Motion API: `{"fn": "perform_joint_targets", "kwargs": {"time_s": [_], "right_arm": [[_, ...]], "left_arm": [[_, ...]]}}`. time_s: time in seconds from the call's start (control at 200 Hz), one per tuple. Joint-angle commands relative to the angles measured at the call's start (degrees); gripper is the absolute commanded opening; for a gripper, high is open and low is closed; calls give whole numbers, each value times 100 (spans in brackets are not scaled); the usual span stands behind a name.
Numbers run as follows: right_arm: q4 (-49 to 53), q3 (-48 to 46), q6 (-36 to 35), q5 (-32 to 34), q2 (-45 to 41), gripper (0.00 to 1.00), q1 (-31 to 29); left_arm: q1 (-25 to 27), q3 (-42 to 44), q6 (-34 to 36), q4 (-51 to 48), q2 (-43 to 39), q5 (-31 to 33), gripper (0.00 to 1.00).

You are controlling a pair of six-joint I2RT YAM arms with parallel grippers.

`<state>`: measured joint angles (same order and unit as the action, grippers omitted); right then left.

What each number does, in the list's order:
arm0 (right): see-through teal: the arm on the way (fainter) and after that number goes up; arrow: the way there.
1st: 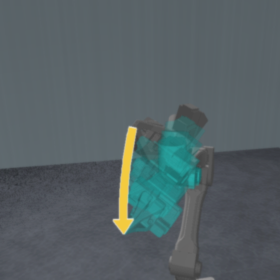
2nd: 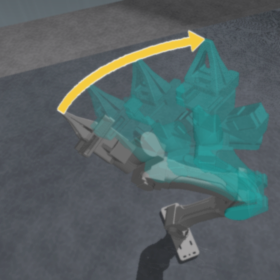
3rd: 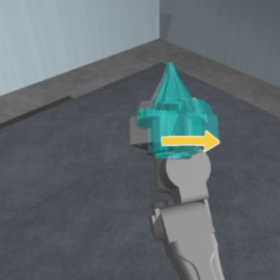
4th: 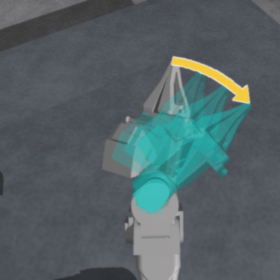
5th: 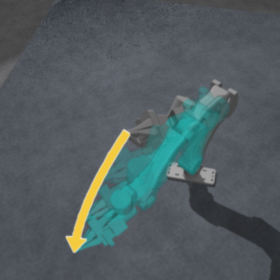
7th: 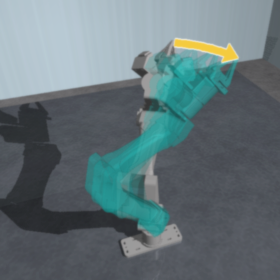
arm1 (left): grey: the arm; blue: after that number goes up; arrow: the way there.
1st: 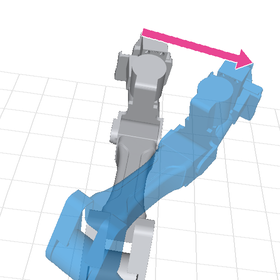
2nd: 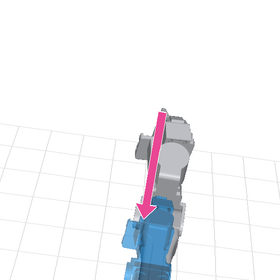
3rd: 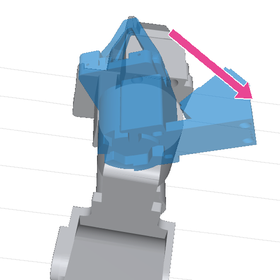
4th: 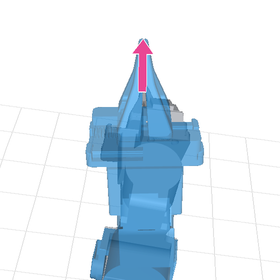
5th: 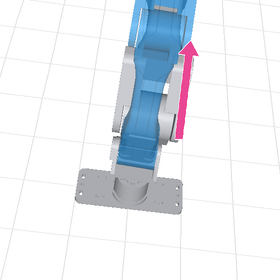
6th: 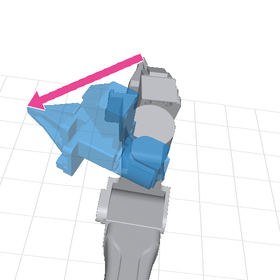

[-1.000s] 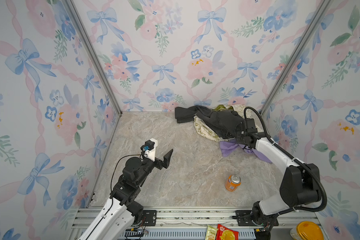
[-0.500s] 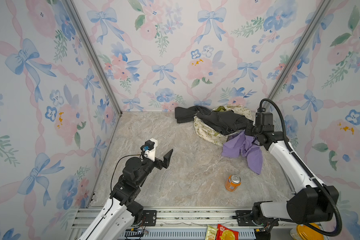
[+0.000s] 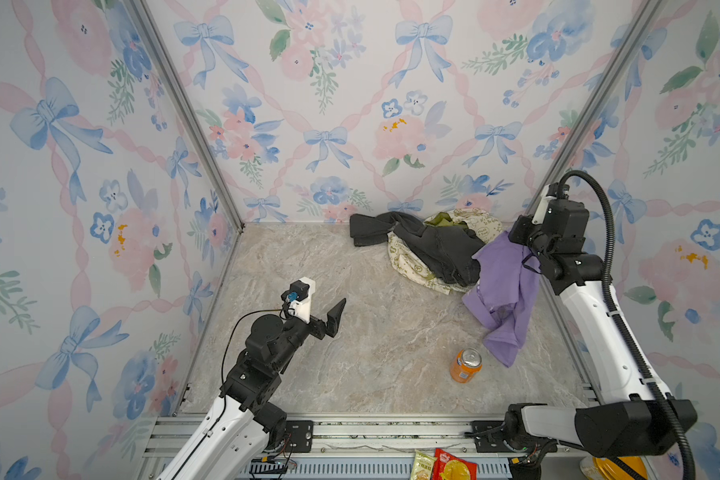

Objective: Pick out a specific cloth from the pile
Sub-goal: 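Lift the lavender shirt high with the right gripper, clearing the pile, then lower the lavender shirt onto the open table and release it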

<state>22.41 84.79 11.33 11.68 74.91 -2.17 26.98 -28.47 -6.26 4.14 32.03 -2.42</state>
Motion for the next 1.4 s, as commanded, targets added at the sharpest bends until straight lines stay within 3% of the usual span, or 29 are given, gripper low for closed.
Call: {"fn": "perform_joint_targets", "kwargs": {"time_s": [0.0,0.295,0.635,0.91,1.22,1.325,1.395], "right_arm": [[-651,603,33,-326,26,0,33],[-1229,1534,452,-1307,412,0,-181],[-972,2290,-27,-1675,1052,0,-1699],[-545,2934,-503,-1660,1808,0,-3034],[181,3614,-1073,-1540,2949,0,-4144],[332,3529,-1197,-1529,3189,3,-4357],[541,3479,-1310,-1520,3327,13,-4430]], "left_arm": [[-26,61,-95,3,-40,49,98],[-44,57,-88,15,-29,48,98],[-122,61,-113,15,6,-11,98],[-148,62,-125,14,5,31,98],[-184,83,-136,17,-51,118,98],[-189,83,-137,16,-92,177,98],[-192,80,-130,18,-118,210,98]]}}
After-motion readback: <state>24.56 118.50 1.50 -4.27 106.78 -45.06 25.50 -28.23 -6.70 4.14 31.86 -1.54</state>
